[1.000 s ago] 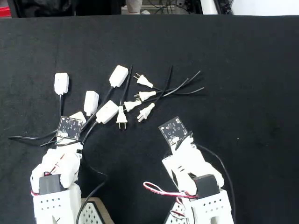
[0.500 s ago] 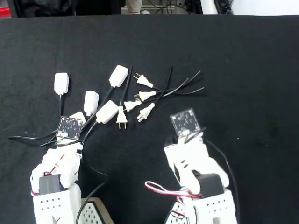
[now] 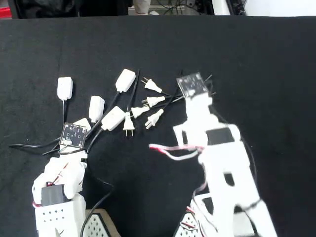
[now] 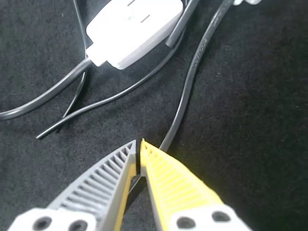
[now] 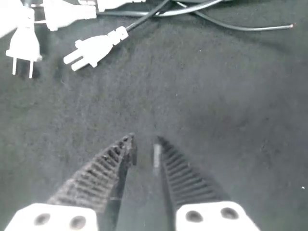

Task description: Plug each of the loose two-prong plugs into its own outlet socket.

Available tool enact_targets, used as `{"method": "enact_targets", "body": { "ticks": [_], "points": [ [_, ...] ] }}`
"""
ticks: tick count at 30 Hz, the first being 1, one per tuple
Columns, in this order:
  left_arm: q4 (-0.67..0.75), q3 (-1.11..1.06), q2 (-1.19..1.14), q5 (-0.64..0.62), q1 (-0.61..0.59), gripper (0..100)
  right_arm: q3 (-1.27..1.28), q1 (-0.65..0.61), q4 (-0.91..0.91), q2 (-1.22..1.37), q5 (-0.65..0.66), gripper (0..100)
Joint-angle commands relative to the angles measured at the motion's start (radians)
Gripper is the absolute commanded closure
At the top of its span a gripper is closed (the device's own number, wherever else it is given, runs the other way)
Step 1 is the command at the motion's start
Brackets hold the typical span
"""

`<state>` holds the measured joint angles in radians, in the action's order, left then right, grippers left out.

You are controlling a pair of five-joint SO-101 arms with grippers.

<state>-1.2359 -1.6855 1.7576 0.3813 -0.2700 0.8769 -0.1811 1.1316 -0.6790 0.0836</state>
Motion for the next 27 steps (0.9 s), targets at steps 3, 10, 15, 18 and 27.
{"method": "enact_targets", "body": {
  "ticks": [3,10,15,18,27],
  "points": [
    [-0.005,-0.018,0.011,-0.006,0.012,97,-0.16,0.078,0.048,0.189,-0.097,81.9],
    [-0.005,-0.018,0.011,-0.006,0.01,97,-0.101,0.118,-0.055,0.259,-0.229,81.9],
    [-0.005,-0.018,0.011,-0.006,0.015,97,-0.064,0.109,-0.089,0.272,-0.272,81.9],
    [-0.005,-0.018,0.011,-0.006,0.015,97,-0.061,0.109,-0.087,0.272,-0.27,81.9],
    [-0.005,-0.018,0.011,-0.006,0.007,97,-0.059,0.112,-0.081,0.272,-0.27,81.9]
  ]
}}
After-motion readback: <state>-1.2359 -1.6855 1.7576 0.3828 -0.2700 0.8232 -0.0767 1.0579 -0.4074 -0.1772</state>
